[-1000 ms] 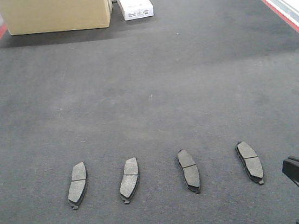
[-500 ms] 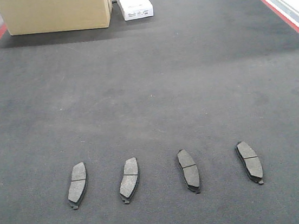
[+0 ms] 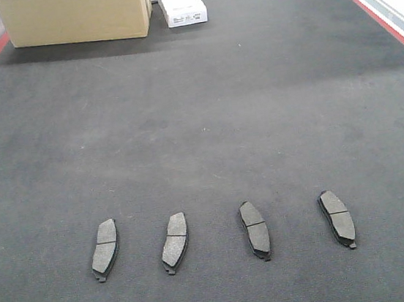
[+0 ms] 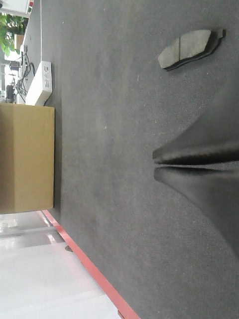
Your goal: Move and align brake pads A on conveyor
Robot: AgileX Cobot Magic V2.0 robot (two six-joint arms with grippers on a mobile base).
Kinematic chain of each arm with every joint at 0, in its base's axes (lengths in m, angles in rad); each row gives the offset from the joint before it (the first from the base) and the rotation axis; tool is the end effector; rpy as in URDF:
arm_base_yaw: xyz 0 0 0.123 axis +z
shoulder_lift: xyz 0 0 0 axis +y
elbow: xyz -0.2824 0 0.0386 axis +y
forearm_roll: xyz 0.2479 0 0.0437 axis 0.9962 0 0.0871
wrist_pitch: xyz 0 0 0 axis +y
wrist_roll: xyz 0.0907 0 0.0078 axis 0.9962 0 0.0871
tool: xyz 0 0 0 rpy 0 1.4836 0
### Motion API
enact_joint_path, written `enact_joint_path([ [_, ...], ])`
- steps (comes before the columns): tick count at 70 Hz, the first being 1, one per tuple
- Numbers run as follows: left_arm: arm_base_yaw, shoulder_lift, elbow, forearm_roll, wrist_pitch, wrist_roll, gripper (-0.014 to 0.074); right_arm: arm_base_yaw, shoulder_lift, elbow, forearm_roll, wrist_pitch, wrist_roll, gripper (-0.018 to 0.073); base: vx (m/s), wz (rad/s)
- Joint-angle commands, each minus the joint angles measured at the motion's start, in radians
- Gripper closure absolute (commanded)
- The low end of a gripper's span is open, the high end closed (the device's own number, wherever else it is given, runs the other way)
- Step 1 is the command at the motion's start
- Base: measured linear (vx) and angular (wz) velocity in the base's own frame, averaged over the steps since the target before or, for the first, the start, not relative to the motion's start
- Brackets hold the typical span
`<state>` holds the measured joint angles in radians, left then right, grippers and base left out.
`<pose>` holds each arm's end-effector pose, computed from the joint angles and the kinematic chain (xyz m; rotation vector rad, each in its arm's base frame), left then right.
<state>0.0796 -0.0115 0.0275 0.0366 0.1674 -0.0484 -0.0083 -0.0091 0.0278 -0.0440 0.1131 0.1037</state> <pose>0.0561 0.0050 0.1892 -0.0812 1.6652 0.0560 0.0569 -0.0009 0.1939 0.0590 1.6143 0.0359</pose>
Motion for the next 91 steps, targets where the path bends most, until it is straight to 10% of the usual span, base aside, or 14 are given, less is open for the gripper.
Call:
enact_joint_path([
  [1, -0.009, -0.013, 0.027, -0.002, -0.075, -0.009, 0.0603, -0.004, -0.011, 0.007, -0.011, -0.066, 0.000, 0.0560, 0.00, 0.00],
  [91, -0.009, -0.013, 0.027, -0.002, -0.075, -0.009, 0.0603, -0.005, -0.011, 0.006, -0.007, -0.065, 0.000, 0.0560, 0.00, 0.00],
])
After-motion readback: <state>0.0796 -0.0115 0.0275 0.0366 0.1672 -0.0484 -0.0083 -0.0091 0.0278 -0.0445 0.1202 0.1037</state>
